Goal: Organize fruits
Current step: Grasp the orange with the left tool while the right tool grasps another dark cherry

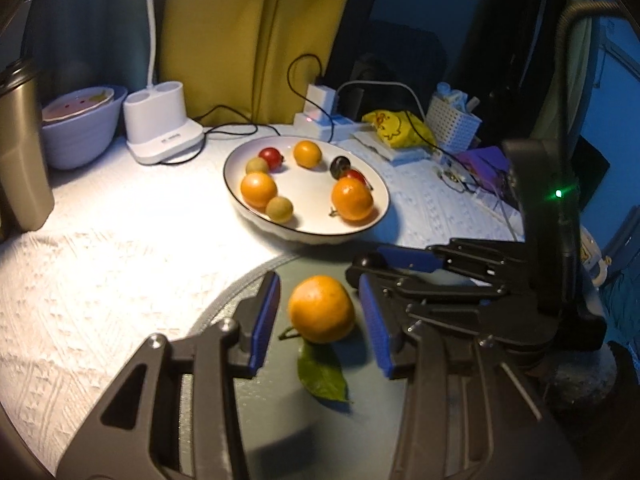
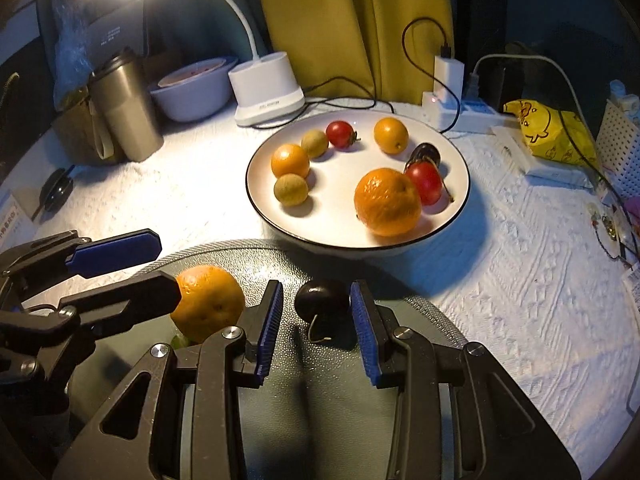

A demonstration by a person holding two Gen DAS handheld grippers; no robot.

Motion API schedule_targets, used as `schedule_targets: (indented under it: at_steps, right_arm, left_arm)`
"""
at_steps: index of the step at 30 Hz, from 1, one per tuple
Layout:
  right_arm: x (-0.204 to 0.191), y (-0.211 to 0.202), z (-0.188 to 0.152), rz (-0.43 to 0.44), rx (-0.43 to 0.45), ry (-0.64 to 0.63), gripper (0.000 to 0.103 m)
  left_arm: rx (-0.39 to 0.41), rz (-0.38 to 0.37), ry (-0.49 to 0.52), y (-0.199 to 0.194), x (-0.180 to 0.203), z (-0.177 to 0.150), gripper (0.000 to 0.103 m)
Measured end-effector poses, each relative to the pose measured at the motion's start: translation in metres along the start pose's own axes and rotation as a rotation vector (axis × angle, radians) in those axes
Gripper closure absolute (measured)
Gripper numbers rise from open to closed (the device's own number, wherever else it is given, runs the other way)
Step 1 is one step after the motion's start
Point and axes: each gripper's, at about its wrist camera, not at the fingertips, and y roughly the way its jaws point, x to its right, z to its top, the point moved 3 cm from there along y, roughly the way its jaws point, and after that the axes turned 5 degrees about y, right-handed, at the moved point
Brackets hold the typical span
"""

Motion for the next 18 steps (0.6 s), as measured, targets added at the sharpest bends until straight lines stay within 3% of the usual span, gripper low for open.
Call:
schedule_targets:
  at_steps: [6,8,10,18]
  right_arm:
    - [-0.002,0.006,-0.005,-0.01,-0.017,-0.021,0.066]
    - [-0.001,0.004,-0.004,-0.007,-0.013,-0.018,0.073]
    - [0.0,0.002,-0.004,-0.004,-0.01,-0.017,0.073]
    - [0.005,-0.012,-0.005,-0.01,0.02,-0.004,0.073]
  left_arm:
    - [-0.034,-0.009,0.013,0.009,0.005,-0.004,0.06]
    - [-0.044,-0.009,0.021,0.013,0.006,-0.005,0.06]
    - [-0.041,-0.003,0.035,0.014,0.008,-0.004,0.06]
    - [-0.063,0.063,0.087,0.023,0.008,-0.002,0.06]
